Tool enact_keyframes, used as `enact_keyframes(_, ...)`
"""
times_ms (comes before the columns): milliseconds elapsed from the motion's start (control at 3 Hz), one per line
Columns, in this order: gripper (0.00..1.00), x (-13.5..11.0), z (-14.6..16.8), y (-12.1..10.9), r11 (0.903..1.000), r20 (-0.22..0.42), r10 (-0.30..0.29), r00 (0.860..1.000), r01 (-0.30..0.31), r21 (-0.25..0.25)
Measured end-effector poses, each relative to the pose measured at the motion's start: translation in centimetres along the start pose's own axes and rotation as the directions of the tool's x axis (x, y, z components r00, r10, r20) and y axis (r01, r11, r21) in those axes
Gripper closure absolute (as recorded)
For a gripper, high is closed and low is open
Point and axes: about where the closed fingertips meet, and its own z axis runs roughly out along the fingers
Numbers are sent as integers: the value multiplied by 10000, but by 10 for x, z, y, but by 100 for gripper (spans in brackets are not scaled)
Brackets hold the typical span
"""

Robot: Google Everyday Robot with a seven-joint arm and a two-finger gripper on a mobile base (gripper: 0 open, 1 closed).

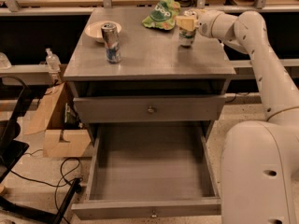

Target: Place 7up can into middle drawer

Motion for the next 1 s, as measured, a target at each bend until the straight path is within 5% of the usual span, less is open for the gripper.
enact_keyframes(667, 100, -73, -64, 25, 9925, 218, -1221, 9923, 1222, -7)
enact_keyframes(1000, 100, -80, -126, 65, 9851, 307, -1672, 9854, 1682, -348)
